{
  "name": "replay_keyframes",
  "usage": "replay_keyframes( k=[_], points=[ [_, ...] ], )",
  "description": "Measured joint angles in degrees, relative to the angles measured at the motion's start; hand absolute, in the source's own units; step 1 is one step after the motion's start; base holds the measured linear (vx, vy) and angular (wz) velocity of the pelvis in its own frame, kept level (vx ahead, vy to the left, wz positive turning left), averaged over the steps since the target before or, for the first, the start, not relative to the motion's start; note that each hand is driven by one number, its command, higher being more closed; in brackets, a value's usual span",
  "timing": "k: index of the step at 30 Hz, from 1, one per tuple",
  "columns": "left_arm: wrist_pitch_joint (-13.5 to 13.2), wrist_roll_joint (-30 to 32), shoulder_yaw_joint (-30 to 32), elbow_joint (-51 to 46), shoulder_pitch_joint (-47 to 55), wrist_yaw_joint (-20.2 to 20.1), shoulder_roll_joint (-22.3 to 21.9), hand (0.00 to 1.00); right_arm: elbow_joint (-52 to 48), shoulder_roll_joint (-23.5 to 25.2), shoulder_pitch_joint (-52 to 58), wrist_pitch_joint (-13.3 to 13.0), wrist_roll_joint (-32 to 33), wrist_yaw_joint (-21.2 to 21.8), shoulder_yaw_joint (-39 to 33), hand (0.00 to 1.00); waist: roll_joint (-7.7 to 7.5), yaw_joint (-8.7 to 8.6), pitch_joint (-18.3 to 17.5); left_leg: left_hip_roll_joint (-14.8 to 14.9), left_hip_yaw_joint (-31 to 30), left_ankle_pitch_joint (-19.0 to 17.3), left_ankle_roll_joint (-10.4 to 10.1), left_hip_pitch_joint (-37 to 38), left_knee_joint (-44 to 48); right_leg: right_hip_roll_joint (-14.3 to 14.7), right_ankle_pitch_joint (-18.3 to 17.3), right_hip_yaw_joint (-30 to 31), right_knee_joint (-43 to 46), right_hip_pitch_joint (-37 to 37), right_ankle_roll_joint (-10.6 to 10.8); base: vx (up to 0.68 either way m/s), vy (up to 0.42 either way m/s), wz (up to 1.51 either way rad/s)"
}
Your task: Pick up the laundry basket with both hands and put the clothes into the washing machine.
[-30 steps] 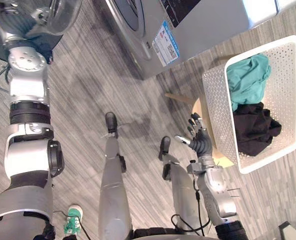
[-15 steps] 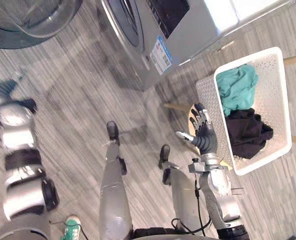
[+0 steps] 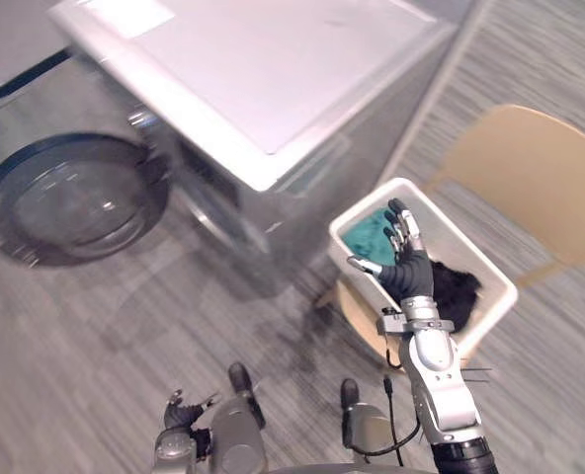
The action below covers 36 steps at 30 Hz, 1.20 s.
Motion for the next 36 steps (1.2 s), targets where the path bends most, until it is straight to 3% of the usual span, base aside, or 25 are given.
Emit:
replay_keyframes(
  k=[3,4,5,6,7,8,9,10,12,13,14,15,17,19,25,27,33,36],
  points=[
    [-0.11,1.52,-0.74,0.52,0.54,-0.01,0.26,0.00,-0.02,-2.86,3.39,0.55,-2.63,0.81,0.60,0.00,1.93,0.43,-1.11,6.69,4.28,-2.07,-2.97,2.63,6.76,4.25,-2.61,2.62,0.11,0.90,-0.49,0.11,-0.123,-0.91],
    [-0.07,1.73,-0.39,1.76,0.53,-0.04,0.38,0.00,0.44,-2.86,4.12,0.81,-4.24,0.77,0.78,0.00,2.27,0.77,-0.93,10.46,2.30,-1.69,0.39,2.26,14.28,6.39,-2.95,4.76,0.32,2.21,-0.71,0.19,-0.254,-1.18],
    [-0.07,1.86,-0.08,2.01,0.81,0.02,0.38,0.00,0.65,-2.86,4.15,0.97,-4.74,0.73,0.82,0.00,2.70,0.88,-0.70,11.51,-0.23,-0.68,2.97,1.46,18.04,7.09,-3.02,6.25,0.37,2.71,-0.76,0.21,-0.236,-1.20],
    [-0.10,2.00,0.35,2.11,1.39,0.05,0.41,0.00,0.83,-3.51,3.90,0.98,-5.86,0.64,0.75,0.00,1.70,1.27,-1.27,12.02,-7.00,2.08,6.90,-1.63,25.10,7.79,-2.93,9.57,-0.12,4.22,-1.81,0.22,-0.195,-1.00],
    [-0.12,2.16,0.19,2.19,1.60,0.02,-0.27,0.00,0.90,-3.98,3.69,0.96,-6.60,0.60,0.75,0.00,1.56,1.47,-1.33,11.23,-10.65,1.02,6.15,-3.40,28.29,7.87,-2.74,10.86,-0.74,4.54,-2.08,0.24,-0.054,-1.26],
    [-0.31,2.32,0.08,2.15,1.31,-0.05,-0.84,0.00,1.83,-5.31,2.82,0.96,-7.95,0.47,0.45,0.00,1.97,2.08,-1.60,7.82,-16.13,-4.01,3.93,-5.65,31.09,7.81,-2.49,13.81,-1.30,4.67,-2.43,0.23,0.021,-1.21],
    [-0.71,2.36,-0.28,2.22,1.35,-0.12,-0.56,0.00,4.23,-6.19,1.75,1.14,-8.94,0.49,0.43,0.00,1.85,2.11,-1.53,3.70,-19.44,-6.83,2.49,-6.46,29.17,7.82,-2.00,15.91,-1.94,5.49,-2.69,0.23,0.007,-1.13],
    [-0.74,2.39,-0.79,2.28,1.40,-0.08,-0.35,0.00,5.24,-6.39,1.61,1.34,-9.52,0.51,0.44,0.00,1.54,2.16,-1.35,2.16,-20.42,-7.49,2.29,-6.35,27.17,7.85,-1.97,16.86,-2.22,6.02,-2.72,0.22,0.002,-0.94],
    [-0.90,2.40,-1.89,2.41,1.40,-0.09,-0.84,0.00,8.64,-7.33,0.93,2.33,-11.40,0.49,0.73,0.00,2.46,2.12,-1.55,-4.61,-27.44,-7.46,1.75,-5.66,15.28,8.08,-1.66,19.66,-3.22,7.68,-2.22,0.19,0.042,-0.78],
    [-1.02,2.41,-2.14,2.36,1.37,-0.16,-1.21,0.00,9.42,-7.72,0.64,2.51,-12.28,0.50,0.79,0.00,2.62,2.23,-1.57,-5.91,-29.13,-6.94,0.98,-5.12,11.53,8.32,-1.46,20.41,-3.50,7.81,-1.89,0.16,0.114,-0.85],
    [-1.19,2.41,-2.52,2.36,1.48,-0.32,-1.90,0.00,10.68,-9.20,-0.46,2.64,-13.44,0.61,1.39,0.00,4.71,2.36,-1.91,-7.16,-30.46,-2.24,-1.01,-4.33,5.37,9.53,-0.91,21.95,-4.16,8.13,-0.93,0.16,0.175,-0.92],
    [-1.22,2.41,-2.90,2.78,1.10,-0.77,-1.65,0.00,12.07,-9.56,-1.67,2.78,-14.54,0.67,2.40,0.00,4.95,2.35,-1.74,-7.22,-28.96,-0.91,1.50,-4.08,4.46,10.12,-0.87,23.36,-5.40,8.70,0.12,0.18,0.222,-0.79],
    [-1.39,2.45,-3.96,2.83,0.15,-1.06,-0.88,0.00,12.17,-9.60,-1.72,2.87,-15.80,0.87,3.27,0.00,3.63,2.05,-1.80,-8.66,-27.78,-0.60,1.84,-3.40,2.65,8.39,-0.17,24.43,-6.91,8.51,1.46,0.11,0.173,-0.28],
    [-1.30,2.55,-4.36,2.97,-0.30,-1.05,-0.69,0.00,13.91,-10.12,-3.46,2.89,-17.13,1.08,4.87,0.00,3.34,2.21,-1.83,-10.34,-26.39,-0.46,2.06,-2.94,1.46,6.62,0.47,25.28,-8.26,8.52,2.70,0.05,0.152,-0.13],
    [-1.40,2.66,-5.46,3.28,-1.42,-0.93,1.12,0.00,19.41,-13.13,-13.01,2.93,-19.36,2.11,11.44,0.00,4.89,3.70,0.65,-12.07,-27.17,-0.87,2.80,-7.11,3.73,4.99,1.11,24.74,-8.28,5.94,4.32,-0.03,0.083,0.06],
    [-1.41,2.64,-5.47,3.25,-2.44,-0.82,1.41,0.00,21.25,-14.24,-16.47,2.93,-19.75,2.08,12.92,0.00,5.34,3.83,2.71,-12.31,-28.47,-0.20,4.24,-8.84,4.12,4.96,1.29,23.38,-8.02,5.19,4.48,-0.11,0.025,0.41],
    [-1.87,2.16,-3.64,1.77,-5.63,1.19,1.96,0.00,32.72,-18.07,-34.38,2.96,-21.09,1.61,18.81,0.00,5.74,7.20,10.03,-13.69,-31.96,3.61,5.79,-15.56,2.56,4.39,1.41,19.76,-4.97,-1.37,4.31,-0.10,0.013,0.35],
    [-2.65,1.31,-3.10,0.58,-6.58,2.71,2.42,0.00,37.11,-19.74,-41.29,3.13,-22.02,0.52,20.86,0.00,5.95,9.04,12.04,-14.67,-33.83,6.28,5.94,-17.75,0.11,3.85,1.42,18.06,-4.15,-3.99,4.29,-0.04,0.018,0.31]
  ],
)
